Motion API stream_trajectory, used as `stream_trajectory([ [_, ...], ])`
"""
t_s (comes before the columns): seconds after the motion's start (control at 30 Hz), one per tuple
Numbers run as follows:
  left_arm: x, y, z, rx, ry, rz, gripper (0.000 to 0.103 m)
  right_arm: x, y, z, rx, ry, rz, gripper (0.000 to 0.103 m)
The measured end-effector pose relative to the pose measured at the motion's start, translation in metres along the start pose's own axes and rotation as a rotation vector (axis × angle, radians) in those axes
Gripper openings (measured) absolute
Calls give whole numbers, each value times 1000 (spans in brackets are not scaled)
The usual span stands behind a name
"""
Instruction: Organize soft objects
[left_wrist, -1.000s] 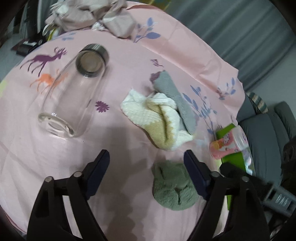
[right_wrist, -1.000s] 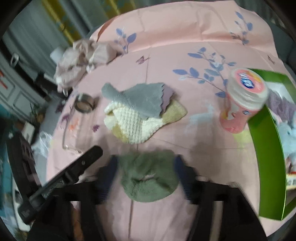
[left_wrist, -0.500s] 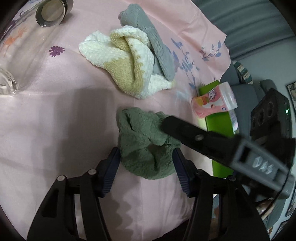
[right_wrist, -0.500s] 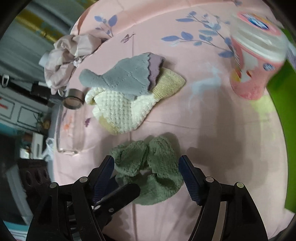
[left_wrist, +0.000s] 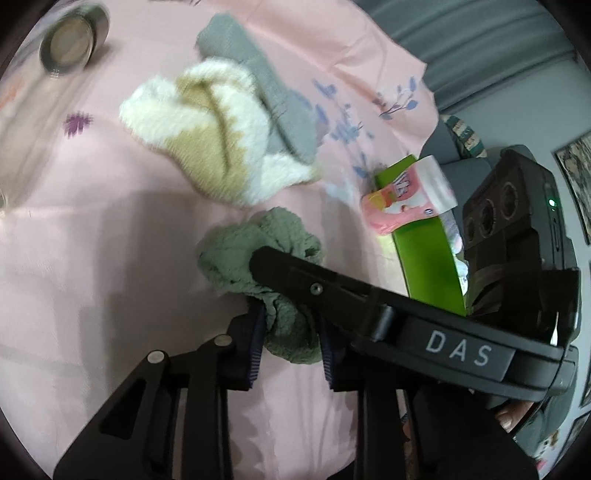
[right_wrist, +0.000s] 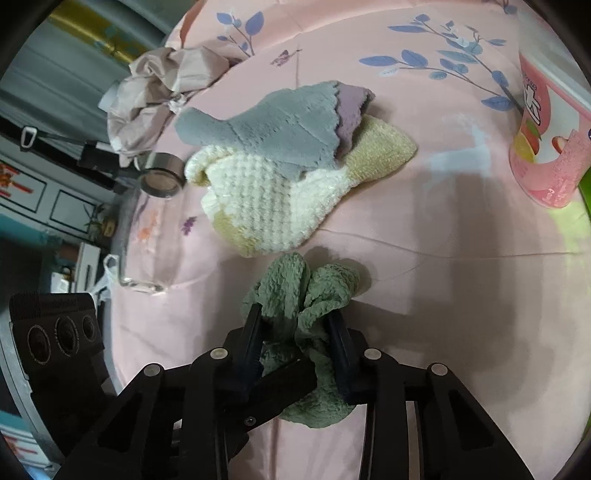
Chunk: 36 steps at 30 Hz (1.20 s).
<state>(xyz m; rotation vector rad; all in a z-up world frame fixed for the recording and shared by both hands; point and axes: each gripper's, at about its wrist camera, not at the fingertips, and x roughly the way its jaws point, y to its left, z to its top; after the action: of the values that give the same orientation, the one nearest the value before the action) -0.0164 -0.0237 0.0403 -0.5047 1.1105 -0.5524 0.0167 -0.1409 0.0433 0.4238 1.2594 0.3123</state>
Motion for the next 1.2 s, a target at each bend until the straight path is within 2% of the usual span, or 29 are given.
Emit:
stream_trajectory([
  [0.27, -17, -18, -3, 99, -121, -42, 23, -31, 22, -5, -92, -129, -1, 36],
  [0.57, -31, -32, -6, 167, -199, -80, 23, -59, 36, -10, -158, -221, -32, 36],
  [0.77, -43, -55, -5, 237, -245, -91, 23, -83, 38, -11, -177, -288, -28, 36],
  [0.97, -35, -98, 2, 337, -251, -90, 23, -118, 18, -9, -139, -377, -14, 36],
  [1.2, -9, -155, 10, 467, -214, -139, 23, -168, -29, -11, -17, -527, -16, 36],
])
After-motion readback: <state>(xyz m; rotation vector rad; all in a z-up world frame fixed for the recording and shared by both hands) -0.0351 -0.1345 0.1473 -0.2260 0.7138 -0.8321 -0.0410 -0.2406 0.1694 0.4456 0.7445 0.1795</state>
